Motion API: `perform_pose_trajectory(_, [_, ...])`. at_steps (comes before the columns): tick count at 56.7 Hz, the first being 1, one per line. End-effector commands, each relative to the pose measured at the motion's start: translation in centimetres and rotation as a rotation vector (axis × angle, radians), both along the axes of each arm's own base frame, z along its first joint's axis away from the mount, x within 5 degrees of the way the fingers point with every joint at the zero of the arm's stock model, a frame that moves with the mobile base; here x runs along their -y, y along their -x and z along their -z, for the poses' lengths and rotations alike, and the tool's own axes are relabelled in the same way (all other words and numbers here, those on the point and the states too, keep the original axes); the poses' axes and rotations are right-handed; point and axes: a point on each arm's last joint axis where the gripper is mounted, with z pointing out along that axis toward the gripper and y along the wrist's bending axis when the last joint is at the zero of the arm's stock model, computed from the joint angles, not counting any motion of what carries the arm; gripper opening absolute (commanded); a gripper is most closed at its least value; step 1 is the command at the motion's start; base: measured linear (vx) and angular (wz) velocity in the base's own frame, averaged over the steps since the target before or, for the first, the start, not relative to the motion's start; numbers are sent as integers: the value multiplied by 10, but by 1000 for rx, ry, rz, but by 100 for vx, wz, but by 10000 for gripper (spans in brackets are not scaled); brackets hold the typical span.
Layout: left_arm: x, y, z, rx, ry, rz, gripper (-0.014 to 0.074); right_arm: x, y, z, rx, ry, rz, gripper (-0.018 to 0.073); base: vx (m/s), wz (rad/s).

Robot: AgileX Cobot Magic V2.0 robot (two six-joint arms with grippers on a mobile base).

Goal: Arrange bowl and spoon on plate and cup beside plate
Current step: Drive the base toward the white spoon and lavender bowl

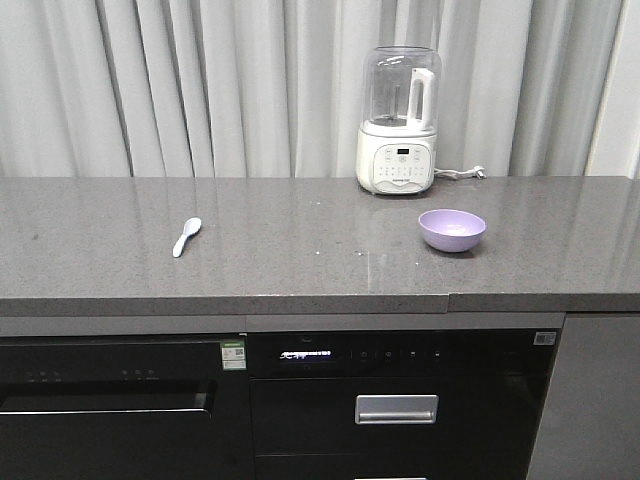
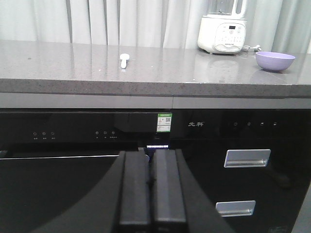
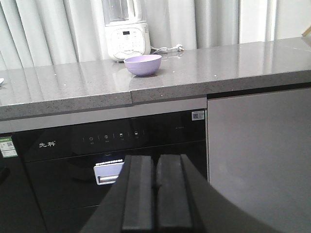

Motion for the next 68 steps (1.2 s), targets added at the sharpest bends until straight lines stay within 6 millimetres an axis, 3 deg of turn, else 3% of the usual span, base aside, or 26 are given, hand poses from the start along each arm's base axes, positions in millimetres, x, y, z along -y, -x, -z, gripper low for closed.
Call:
perform_pose_trajectory(1, [0,2,-17,120,33,-2,-3,0,0,-7,84,9,-4,-8,0,0])
perform_pose_trajectory(68, [0,2,-17,120,33,-2,-3,0,0,-7,84,9,-4,-8,4,-6])
